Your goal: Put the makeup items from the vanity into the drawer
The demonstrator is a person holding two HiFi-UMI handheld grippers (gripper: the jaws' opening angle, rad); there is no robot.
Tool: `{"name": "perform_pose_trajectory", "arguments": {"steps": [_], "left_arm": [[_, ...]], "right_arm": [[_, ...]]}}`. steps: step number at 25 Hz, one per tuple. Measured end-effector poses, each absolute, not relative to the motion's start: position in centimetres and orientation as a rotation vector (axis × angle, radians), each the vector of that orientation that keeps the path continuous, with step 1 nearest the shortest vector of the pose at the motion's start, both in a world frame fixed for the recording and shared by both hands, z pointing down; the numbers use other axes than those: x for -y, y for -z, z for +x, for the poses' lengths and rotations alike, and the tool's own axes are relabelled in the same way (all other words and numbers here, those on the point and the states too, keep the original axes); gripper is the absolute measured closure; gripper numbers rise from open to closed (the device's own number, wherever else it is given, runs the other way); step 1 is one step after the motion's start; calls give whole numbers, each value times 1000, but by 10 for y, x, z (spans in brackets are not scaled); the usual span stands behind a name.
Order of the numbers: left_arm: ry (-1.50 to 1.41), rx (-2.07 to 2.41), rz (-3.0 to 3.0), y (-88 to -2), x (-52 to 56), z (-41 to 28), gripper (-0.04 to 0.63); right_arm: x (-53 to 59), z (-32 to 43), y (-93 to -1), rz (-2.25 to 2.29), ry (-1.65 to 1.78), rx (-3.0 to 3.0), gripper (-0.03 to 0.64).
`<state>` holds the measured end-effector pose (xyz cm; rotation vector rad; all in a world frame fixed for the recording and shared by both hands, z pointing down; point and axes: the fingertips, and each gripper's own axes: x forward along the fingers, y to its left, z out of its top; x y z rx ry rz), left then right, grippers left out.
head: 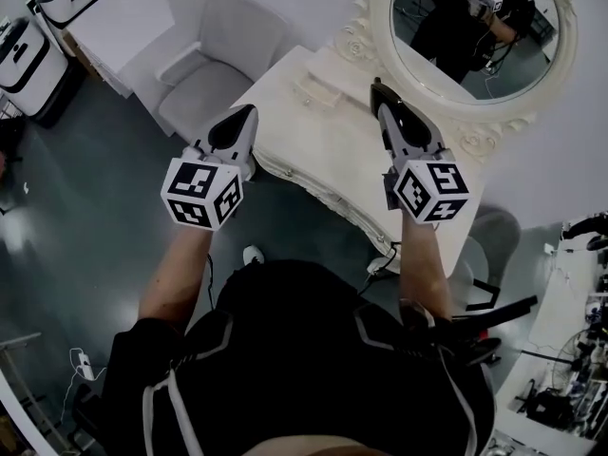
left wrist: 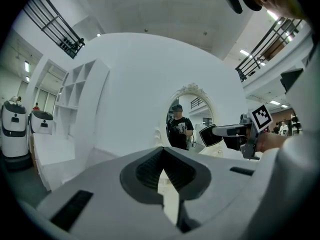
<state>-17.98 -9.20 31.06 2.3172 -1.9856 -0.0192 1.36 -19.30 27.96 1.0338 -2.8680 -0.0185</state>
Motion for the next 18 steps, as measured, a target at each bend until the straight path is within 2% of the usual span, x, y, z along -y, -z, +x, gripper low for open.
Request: {"name": "perform_pose_trajectory", "arguments": {"steps": [7,18], "left_arm": [[29,1916,2327,-328,109,-220,592],[5,1907,2249,-372,158,-242,592]], "right_arm": [[218,-23,-301,1121,-41,2781,523],[303,-62,-374,1033,-124,2661,523]]}}
